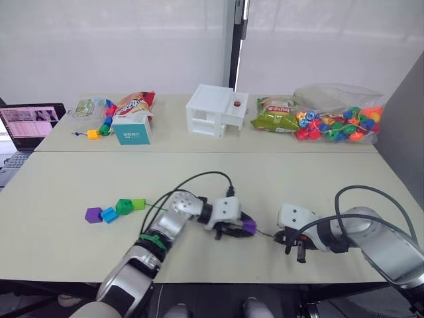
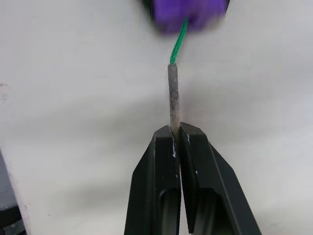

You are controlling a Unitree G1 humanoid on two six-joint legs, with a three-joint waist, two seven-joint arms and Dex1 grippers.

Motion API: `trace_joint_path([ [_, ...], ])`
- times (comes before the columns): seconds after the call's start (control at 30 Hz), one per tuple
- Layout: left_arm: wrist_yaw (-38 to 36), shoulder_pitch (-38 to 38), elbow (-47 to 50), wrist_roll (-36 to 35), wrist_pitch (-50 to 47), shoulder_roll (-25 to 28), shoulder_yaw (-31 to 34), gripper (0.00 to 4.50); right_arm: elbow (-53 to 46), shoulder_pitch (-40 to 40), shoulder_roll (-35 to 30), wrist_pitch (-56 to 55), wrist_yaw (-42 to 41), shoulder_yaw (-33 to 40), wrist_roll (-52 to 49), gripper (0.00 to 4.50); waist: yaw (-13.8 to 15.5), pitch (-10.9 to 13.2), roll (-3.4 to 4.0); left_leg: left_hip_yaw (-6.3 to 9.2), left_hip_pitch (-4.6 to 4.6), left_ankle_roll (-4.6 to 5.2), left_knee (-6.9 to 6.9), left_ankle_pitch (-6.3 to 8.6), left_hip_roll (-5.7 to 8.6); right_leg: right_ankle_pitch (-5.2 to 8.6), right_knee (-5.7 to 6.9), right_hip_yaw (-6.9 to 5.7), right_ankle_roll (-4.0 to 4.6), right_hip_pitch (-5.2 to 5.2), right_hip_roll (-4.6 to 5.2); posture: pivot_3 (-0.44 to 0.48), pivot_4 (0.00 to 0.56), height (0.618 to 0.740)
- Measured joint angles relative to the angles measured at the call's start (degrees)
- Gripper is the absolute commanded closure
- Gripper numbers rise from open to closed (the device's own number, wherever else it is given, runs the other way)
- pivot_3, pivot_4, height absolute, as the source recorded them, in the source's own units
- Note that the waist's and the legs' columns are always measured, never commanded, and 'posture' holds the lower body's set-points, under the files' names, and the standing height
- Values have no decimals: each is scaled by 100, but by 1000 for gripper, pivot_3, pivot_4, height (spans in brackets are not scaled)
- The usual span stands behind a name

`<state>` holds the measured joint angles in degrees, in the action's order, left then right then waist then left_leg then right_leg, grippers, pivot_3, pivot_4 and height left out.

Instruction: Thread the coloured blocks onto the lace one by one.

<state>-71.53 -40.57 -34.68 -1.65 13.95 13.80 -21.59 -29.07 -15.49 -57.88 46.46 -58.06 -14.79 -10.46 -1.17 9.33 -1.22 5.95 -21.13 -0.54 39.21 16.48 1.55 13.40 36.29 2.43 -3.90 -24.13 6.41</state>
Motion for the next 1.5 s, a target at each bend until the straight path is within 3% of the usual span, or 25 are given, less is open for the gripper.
trace_joint_path([
  [0.4,-1042,507,60,-515,219,2722,970,3126,320,-443,190,-116,-198,-137,-10,4500,-154,-1,2,1,12,1,-16,1,-13,-2,7,-1,5,-5,-10,0,150,740],
  [0.57,-1121,586,-471,-487,457,3427,1209,3129,448,-555,307,-188,-289,-269,4,4500,-154,-1,3,-1,13,1,-19,1,-14,-2,11,-1,6,-7,-11,0,150,740],
  [0.77,-1062,600,-780,-432,620,3635,1298,3136,612,-674,397,-364,-316,-315,34,4500,-154,-1,3,-1,13,2,-19,1,-14,-1,39,-1,7,-14,-11,0,150,740],
  [0.83,-1067,628,-813,-434,594,3691,1333,2094,639,-687,437,-389,-322,-388,43,4500,-174,-1,3,-2,13,2,-19,1,-15,0,41,0,9,-18,-13,0,150,740],
  [1.03,-1228,607,-997,-526,149,3916,1610,148,703,-754,450,-459,-382,-441,37,4500,-171,0,3,-1,6,2,-17,1,-16,1,45,-1,11,-23,-15,0,150,740],
  [1.07,-1227,560,-1033,-524,78,3931,1624,35,707,-773,450,-459,-386,-441,34,4500,-153,1,2,-1,5,2,-15,1,-16,1,45,-2,11,-23,-15,0,150,740],
  [1.33,-1665,-57,-558,-534,-994,4138,1688,35,712,-820,581,-459,-376,-455,26,4500,-102,4,-3,2,-4,1,-12,1,-15,1,53,-6,10,-20,-12,0,150,740],
  [1.5,-1628,-367,-47,-71,-1031,4001,1227,35,710,-816,690,-445,-298,-478,26,4500,-121,4,-3,2,-4,1,-13,1,-15,1,54,-6,11,-21,-13,0,150,740],
])
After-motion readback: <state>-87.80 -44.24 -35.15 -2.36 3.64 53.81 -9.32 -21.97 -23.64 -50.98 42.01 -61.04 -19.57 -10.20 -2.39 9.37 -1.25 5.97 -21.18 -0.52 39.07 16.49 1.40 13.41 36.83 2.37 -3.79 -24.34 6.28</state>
